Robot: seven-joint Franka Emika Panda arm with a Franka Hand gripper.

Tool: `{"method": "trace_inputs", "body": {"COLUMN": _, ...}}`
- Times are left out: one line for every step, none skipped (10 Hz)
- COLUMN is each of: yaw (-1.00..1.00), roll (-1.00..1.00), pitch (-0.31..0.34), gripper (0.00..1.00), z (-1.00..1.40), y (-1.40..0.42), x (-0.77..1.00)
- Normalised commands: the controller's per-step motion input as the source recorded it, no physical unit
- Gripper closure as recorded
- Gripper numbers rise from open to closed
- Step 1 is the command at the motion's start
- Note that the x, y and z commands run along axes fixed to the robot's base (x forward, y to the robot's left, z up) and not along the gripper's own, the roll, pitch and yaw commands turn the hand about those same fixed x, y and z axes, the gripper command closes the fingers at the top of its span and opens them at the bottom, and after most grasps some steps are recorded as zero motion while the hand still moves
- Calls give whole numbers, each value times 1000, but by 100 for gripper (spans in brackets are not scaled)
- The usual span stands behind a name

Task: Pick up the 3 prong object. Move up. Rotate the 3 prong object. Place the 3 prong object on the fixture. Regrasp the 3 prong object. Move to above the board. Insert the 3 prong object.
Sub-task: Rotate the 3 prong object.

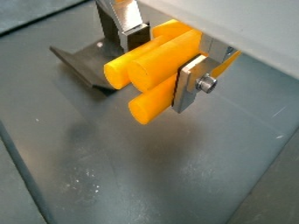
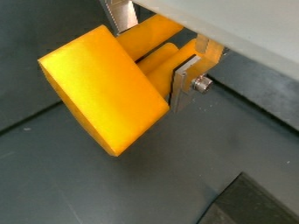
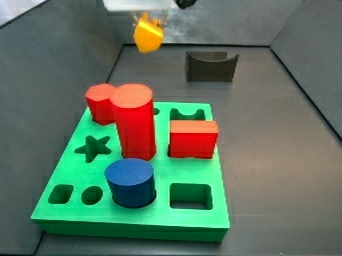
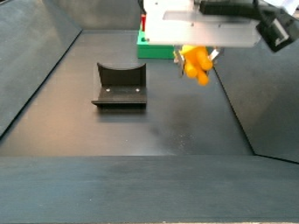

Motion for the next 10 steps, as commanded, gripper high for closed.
{"method": "trace_inputs", "body": {"yaw": 29, "roll": -28, "pitch": -24, "gripper": 100, "z": -1000, "y": 0, "x": 24}}
{"method": "trace_inputs", "body": {"yaw": 18, "roll": -52, "pitch": -28, "gripper": 100, "z": -1000, "y": 5, "x": 32}}
{"method": "trace_inputs", "body": {"yaw": 11, "roll": -70, "pitch": -29, "gripper": 100, "z": -1000, "y": 9, "x": 42}}
{"method": "trace_inputs", "body": {"yaw": 9, "roll": -81, "pitch": -30, "gripper": 100, "z": -961, "y": 10, "x": 49}}
{"method": "trace_inputs", "body": {"yaw": 5, "roll": -109, "pitch": -29, "gripper": 100, "z": -752, "y": 12, "x": 51}}
{"method": "trace_inputs", "body": {"yaw": 3, "roll": -118, "pitch": -31, "gripper": 100, "z": -675, "y": 13, "x": 48}}
{"method": "trace_inputs", "body": {"yaw": 0, "roll": -135, "pitch": -40, "gripper": 100, "z": -527, "y": 17, "x": 44}}
{"method": "trace_inputs", "body": {"yaw": -1, "roll": -151, "pitch": -48, "gripper": 100, "z": -388, "y": 18, "x": 41}}
{"method": "trace_inputs", "body": {"yaw": 0, "roll": -160, "pitch": -54, "gripper": 100, "z": -288, "y": 20, "x": 42}}
{"method": "trace_inputs", "body": {"yaw": -1, "roll": -167, "pitch": -52, "gripper": 100, "z": -219, "y": 18, "x": 32}}
